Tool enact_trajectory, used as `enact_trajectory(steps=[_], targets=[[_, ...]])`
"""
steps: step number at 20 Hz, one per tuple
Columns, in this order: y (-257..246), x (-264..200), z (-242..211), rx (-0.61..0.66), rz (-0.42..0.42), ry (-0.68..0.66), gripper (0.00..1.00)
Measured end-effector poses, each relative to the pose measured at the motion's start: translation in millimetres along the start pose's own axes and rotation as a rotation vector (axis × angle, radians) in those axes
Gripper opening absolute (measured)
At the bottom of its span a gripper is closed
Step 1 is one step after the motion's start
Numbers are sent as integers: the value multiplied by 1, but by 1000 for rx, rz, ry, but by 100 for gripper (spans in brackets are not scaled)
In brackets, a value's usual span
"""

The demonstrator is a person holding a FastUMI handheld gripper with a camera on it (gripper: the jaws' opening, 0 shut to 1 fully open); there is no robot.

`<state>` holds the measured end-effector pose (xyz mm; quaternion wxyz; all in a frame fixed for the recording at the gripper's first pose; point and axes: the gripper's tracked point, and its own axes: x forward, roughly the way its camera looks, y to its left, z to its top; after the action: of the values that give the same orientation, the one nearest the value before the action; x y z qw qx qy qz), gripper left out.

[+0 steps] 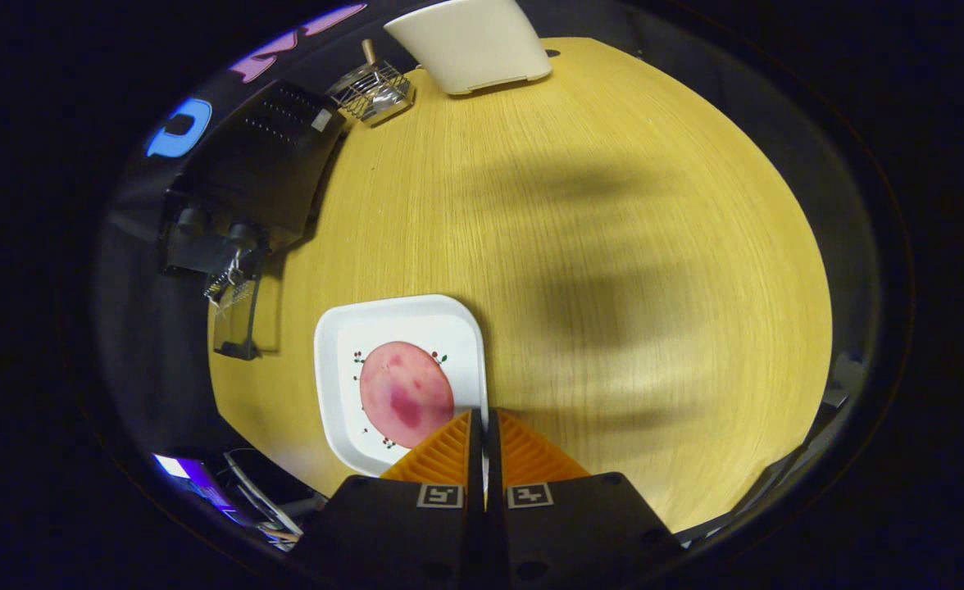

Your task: Open the toaster oven, put the food inside, and close the toaster oven door.

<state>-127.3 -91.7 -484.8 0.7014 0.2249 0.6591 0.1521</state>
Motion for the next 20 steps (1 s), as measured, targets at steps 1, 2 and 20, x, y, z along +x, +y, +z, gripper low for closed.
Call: enact_trajectory(steps=[1, 2, 20], targets=[[2, -2, 2, 49, 49, -12, 5], [4, -4, 4, 91, 95, -32, 5], [123, -45, -40, 305, 266, -185, 5]])
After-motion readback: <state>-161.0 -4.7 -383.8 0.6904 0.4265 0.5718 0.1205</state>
